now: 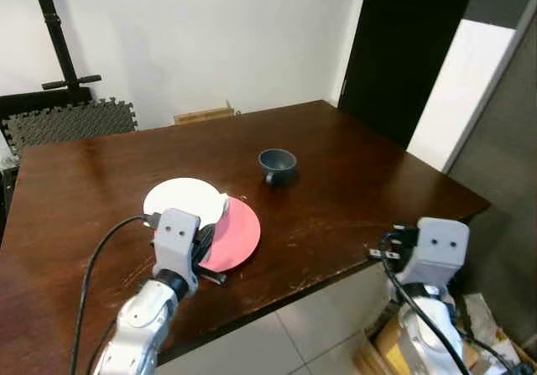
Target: Setting the table
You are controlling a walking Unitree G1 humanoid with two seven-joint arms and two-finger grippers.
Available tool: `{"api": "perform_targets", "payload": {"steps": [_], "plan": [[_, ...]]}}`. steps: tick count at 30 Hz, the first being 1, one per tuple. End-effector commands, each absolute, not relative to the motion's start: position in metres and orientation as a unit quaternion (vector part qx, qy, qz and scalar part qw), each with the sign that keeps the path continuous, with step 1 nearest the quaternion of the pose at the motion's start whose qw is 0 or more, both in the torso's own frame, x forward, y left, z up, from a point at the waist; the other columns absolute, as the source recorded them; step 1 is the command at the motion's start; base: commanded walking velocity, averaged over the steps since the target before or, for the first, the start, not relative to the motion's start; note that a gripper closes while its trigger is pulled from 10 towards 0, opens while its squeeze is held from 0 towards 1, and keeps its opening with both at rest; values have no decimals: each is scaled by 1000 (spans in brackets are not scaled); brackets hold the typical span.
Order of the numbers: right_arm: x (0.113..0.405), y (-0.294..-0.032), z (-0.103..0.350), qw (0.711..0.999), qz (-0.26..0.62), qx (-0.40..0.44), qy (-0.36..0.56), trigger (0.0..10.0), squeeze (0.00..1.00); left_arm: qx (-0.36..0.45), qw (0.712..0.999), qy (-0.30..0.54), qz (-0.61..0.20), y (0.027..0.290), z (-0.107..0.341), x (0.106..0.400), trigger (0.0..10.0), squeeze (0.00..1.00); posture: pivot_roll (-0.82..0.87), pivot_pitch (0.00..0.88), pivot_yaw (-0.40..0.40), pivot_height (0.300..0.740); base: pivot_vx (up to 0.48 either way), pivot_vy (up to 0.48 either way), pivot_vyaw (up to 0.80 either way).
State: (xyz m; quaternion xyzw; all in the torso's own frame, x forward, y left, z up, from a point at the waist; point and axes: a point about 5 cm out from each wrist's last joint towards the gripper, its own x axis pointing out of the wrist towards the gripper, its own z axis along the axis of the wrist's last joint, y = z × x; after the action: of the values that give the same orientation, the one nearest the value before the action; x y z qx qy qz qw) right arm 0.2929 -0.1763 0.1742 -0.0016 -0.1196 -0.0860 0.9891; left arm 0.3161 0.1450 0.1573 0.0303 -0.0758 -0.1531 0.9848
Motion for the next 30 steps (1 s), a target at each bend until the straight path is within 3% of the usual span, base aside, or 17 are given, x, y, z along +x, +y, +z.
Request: {"api": "perform_targets", "payload": {"steps": [1, 11, 27, 30], "plan": [[291, -183, 172, 989, -98, -5, -113, 10000, 0, 30, 985, -67, -159, 141, 152, 314, 10000, 0, -6, 1, -5, 740, 270, 0, 0], [292, -180, 176, 990, -78, -1, -121, 10000, 0, 32, 985, -67, -158, 142, 153, 312, 10000, 0, -2, 7, -8, 740, 269, 0, 0], [292, -178, 174, 990, -78, -2, -117, 10000, 0, 32, 983, -65, -167, 137, 151, 307, 10000, 0, 0, 12, -8, 740, 267, 0, 793], [291, -180, 174, 990, -85, 4, -116, 10000, 0, 32, 983, -64, -167, 137, 151, 307, 10000, 0, -1, 14, -6, 740, 265, 0, 0]]}}
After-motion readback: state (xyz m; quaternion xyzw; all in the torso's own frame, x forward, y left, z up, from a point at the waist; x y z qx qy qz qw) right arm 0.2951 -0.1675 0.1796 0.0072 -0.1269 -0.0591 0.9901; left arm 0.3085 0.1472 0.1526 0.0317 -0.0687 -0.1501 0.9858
